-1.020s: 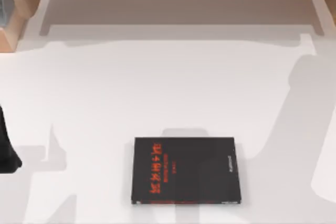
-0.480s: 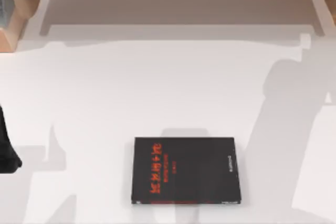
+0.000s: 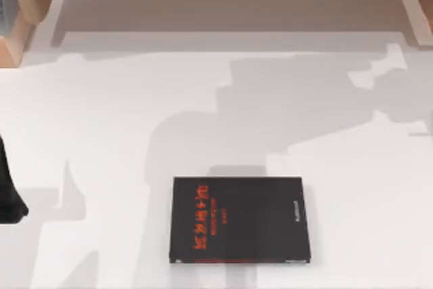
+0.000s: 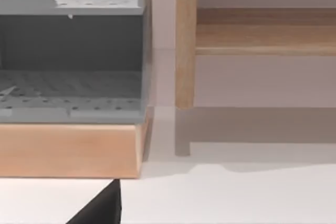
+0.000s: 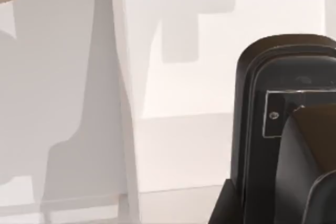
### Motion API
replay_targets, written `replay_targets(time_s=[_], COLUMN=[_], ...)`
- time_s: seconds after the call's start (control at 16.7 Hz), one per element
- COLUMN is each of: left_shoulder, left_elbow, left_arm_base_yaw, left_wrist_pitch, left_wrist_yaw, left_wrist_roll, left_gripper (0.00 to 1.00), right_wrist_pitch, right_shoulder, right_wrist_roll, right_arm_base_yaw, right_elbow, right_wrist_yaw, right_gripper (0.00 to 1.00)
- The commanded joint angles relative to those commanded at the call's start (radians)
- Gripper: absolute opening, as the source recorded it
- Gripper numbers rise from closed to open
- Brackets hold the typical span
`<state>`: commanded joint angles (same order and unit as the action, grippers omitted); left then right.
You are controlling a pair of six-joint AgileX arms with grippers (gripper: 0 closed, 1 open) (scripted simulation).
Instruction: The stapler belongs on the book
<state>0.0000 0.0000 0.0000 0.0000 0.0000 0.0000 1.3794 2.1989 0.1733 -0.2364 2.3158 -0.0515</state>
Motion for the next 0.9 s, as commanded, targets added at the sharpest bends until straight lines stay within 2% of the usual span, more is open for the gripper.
replay_targets(time_s=[0.48, 0.9], left_shoulder=[0.000, 0.000], left_elbow=[0.000, 0.000], left_arm_base_yaw=[0.000, 0.000], left_wrist_pitch=[0.000, 0.000], left_wrist_yaw=[0.000, 0.000], left_wrist_roll=[0.000, 0.000], left_gripper=[1.00, 1.00], right_wrist_pitch=[-0.042, -0.177], right_shoulder=[-0.191, -0.209], right_wrist_roll=[-0.503, -0.823], right_arm_base_yaw=[0.386, 0.772], right_elbow=[-0.245, -0.495], right_wrist_yaw=[-0.048, -0.061], right_gripper=[0.00, 0.00])
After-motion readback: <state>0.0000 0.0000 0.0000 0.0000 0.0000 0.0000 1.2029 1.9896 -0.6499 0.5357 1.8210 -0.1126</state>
